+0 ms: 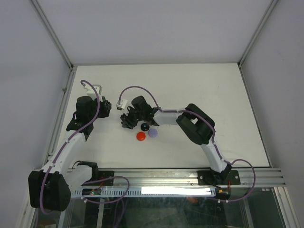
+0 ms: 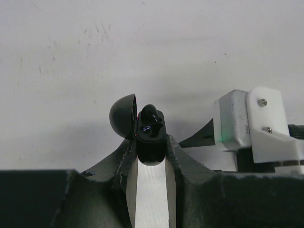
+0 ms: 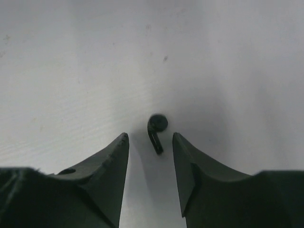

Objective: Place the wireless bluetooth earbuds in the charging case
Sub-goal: Pick up the earbud from the center of the board, then place the earbud at the center of the board.

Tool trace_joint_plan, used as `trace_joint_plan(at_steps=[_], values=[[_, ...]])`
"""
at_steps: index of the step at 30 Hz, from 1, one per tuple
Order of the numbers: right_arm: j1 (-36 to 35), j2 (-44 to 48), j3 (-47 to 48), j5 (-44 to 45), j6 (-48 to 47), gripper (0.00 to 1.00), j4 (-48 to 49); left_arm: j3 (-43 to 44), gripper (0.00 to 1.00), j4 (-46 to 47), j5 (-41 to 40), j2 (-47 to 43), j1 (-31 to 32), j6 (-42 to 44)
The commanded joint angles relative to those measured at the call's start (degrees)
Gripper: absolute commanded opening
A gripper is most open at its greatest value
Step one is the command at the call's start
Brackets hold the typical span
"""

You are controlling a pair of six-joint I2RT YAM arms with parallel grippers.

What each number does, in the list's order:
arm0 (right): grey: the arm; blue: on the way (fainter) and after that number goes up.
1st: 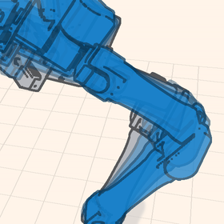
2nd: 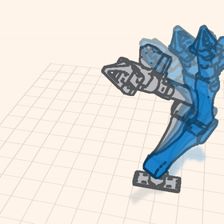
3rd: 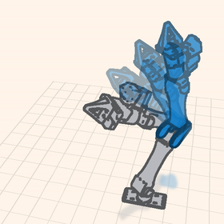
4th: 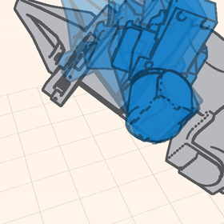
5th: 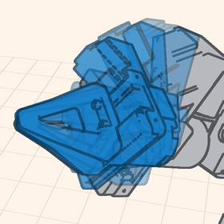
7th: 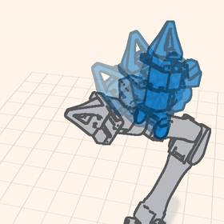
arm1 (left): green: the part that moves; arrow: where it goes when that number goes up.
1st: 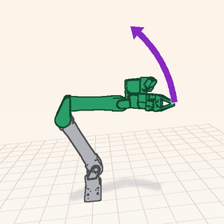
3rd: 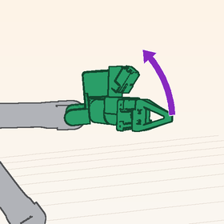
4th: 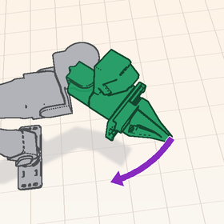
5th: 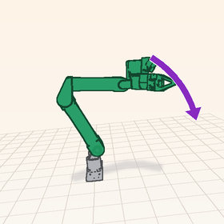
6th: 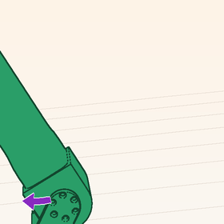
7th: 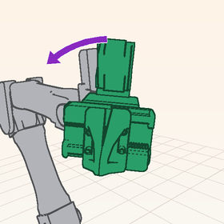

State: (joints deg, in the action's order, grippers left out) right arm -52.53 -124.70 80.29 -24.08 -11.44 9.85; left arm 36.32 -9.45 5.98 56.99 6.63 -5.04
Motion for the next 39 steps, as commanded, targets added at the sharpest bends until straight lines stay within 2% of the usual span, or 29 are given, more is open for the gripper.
trace_joint_plan(at_steps=[1,9,21,28,39], values=[[-1.70,-2.10,3.94,1.31,-0.83,0.45,2.26,1.06,0.03,3.10,-0.49,-0.77,-0.83,0.98],[-3.35,-3.40,5.01,7.56,-4.80,0.42,-0.46,1.18,0.03,3.09,-0.32,-0.63,-0.78,0.99],[-1.96,1.78,-0.96,15.28,-5.34,0.12,-0.87,1.21,0.03,3.12,0.42,-0.21,-0.83,1.07],[3.48,7.69,-5.79,17.47,-2.81,0.11,-3.84,1.31,0.03,3.09,0.85,-0.17,-0.78,1.12],[11.39,17.11,-10.79,20.13,2.63,0.13,-22.12,1.40,0.03,3.37,3.66,0.40,-0.80,1.25]])
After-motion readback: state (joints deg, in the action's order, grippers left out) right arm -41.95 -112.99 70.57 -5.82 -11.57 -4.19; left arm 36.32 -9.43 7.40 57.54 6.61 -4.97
